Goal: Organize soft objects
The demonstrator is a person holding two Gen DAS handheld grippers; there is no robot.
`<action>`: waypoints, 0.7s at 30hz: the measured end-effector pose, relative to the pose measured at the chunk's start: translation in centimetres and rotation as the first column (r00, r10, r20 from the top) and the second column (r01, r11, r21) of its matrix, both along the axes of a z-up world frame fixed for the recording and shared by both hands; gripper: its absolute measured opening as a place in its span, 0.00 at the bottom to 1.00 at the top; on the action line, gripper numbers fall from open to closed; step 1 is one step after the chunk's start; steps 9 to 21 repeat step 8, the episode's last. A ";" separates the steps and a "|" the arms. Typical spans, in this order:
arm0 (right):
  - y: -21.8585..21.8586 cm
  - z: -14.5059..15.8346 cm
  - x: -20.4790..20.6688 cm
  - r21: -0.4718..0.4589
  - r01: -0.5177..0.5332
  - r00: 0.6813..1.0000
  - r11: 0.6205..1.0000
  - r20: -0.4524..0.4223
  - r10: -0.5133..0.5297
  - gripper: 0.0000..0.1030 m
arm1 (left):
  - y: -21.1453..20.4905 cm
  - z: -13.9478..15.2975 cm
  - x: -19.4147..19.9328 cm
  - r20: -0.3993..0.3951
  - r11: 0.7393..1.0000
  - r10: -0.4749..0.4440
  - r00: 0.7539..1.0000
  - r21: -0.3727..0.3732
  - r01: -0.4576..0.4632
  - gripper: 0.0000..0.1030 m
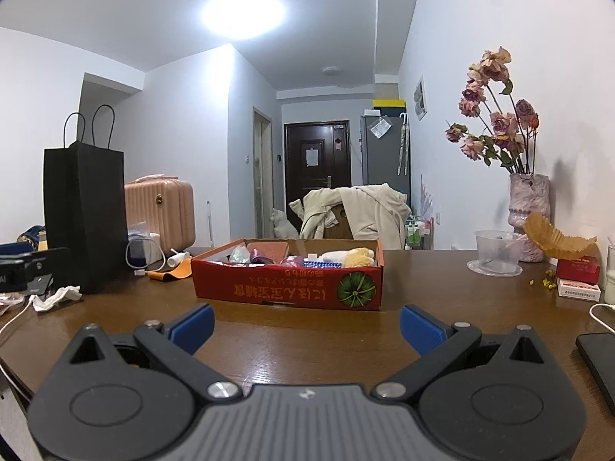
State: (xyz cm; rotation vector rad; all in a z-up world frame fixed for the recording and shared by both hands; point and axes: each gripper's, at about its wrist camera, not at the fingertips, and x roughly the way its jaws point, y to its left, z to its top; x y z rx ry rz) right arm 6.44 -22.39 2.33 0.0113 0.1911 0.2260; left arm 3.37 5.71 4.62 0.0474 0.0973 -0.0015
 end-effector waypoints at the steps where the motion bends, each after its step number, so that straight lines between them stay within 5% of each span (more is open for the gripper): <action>1: 0.0 0.0 0.0 0.000 -0.001 1.000 1.000 0.002 0.001 1.00 | 0.0 0.0 -0.1 0.003 1.000 -0.001 1.000 0.000 0.001 1.00; 21: 0.1 0.0 0.0 0.006 0.003 1.000 1.000 0.005 -0.003 1.00 | 0.2 0.1 0.2 0.000 1.000 0.000 1.000 -0.019 0.000 1.00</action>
